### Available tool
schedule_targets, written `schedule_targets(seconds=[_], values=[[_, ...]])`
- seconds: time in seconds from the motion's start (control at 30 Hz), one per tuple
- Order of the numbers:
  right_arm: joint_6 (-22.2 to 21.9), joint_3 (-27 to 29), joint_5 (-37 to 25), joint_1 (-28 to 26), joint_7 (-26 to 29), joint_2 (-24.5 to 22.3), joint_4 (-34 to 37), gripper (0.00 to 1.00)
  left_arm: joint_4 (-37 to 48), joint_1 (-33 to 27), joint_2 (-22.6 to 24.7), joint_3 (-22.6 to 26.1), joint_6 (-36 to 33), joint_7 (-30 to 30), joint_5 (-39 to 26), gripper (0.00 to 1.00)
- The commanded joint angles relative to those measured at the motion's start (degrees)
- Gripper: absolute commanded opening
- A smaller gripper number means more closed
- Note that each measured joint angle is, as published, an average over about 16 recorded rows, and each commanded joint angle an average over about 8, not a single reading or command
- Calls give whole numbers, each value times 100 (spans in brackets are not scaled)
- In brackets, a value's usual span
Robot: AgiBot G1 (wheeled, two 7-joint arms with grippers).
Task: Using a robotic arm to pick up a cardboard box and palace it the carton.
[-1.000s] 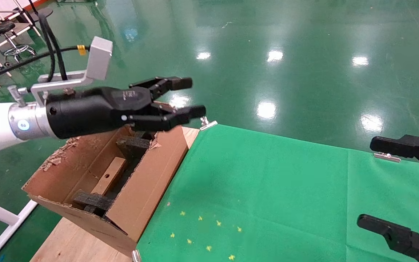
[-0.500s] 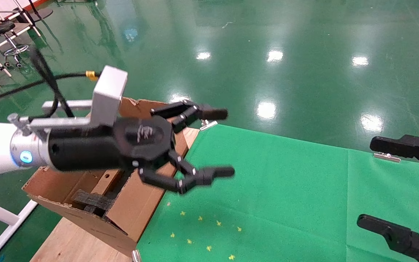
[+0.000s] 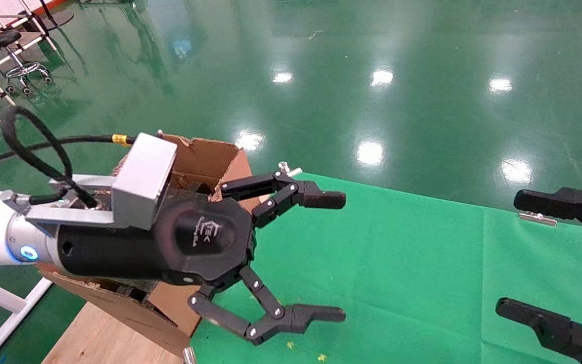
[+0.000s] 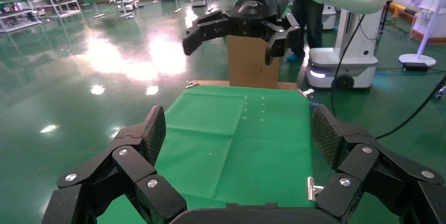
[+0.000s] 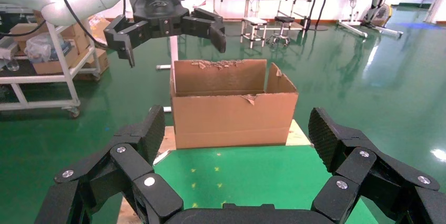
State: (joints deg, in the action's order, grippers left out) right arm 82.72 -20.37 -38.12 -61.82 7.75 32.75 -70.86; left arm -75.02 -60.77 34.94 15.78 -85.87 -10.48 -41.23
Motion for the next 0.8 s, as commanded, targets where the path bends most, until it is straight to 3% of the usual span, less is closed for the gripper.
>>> schedule_targets(seconds=[0.03,0.8], values=[[0,0,0,0,0,0,0,100,-2,5,-1,-4,-2,1,8,100],[0,0,0,0,0,0,0,100,146,-77,4,21,18,-28,-58,100]])
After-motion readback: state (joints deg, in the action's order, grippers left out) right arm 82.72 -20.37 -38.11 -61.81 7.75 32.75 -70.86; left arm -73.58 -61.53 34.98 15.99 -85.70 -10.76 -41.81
